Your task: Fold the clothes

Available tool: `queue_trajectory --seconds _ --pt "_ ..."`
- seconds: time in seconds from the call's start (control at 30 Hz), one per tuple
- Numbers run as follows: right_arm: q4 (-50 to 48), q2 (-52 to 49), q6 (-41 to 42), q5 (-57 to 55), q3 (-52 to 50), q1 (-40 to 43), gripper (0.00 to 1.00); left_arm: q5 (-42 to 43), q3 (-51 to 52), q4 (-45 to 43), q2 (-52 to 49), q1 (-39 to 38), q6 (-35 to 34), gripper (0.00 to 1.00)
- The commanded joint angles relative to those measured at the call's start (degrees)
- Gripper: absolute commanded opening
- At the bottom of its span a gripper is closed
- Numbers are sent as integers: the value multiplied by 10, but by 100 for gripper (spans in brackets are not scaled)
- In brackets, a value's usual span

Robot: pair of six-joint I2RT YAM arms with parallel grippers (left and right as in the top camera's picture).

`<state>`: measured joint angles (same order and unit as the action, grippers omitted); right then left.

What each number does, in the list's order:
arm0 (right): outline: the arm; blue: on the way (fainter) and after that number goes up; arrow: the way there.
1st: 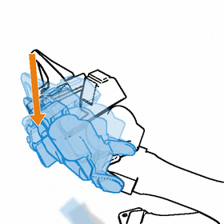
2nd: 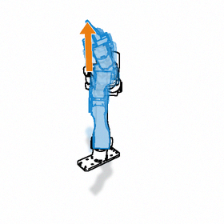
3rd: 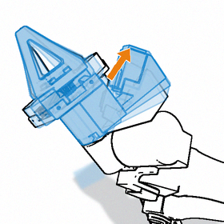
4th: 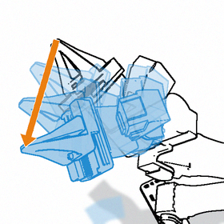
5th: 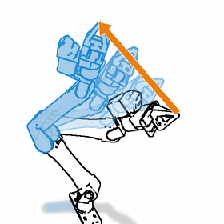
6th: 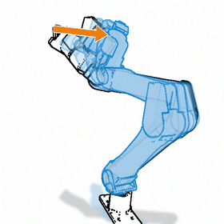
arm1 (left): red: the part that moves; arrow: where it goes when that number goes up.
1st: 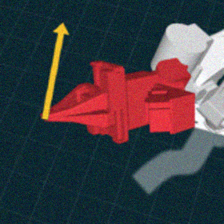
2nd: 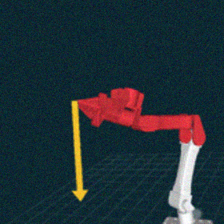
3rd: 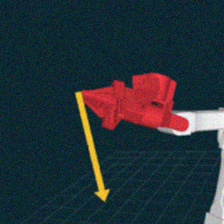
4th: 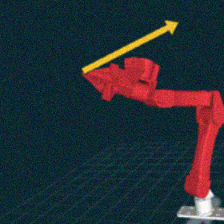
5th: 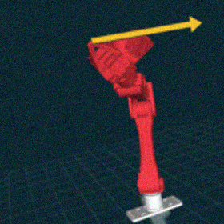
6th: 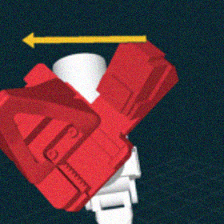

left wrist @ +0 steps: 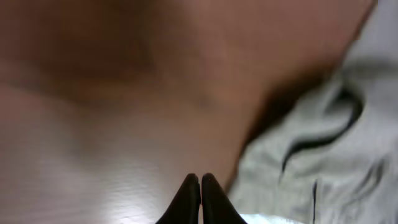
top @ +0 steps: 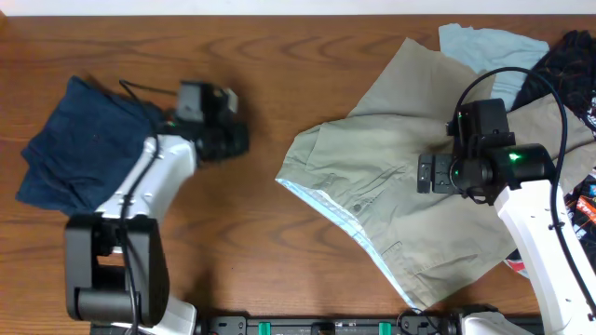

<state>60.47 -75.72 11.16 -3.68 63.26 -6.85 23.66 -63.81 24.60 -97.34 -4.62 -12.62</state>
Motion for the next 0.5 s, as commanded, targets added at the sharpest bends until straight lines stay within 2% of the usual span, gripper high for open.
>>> queue_trajectory --seconds 0.0,0.1,0.13,0.2,0.27,0.33,0.47 --pt "0 4 6 -9 4 6 99 -42 -69 33 17 30 25 6" --pt "0 4 6 -9 4 6 99 15 -84 86 17 32 19 6" --pt "0 4 6 -9 4 6 99 28 -83 113 15 28 19 9" --pt "-1 4 6 -9 4 6 99 27 -76 155 10 15 18 41" --pt "-2 4 6 -9 4 6 99 28 -63 177 6 -1 18 59" --pt "-2 4 6 -9 4 6 99 27 -44 179 2 -21 19 73" --pt "-1 4 7 -8 4 6 99 27 -5 144 -11 -61 19 84"
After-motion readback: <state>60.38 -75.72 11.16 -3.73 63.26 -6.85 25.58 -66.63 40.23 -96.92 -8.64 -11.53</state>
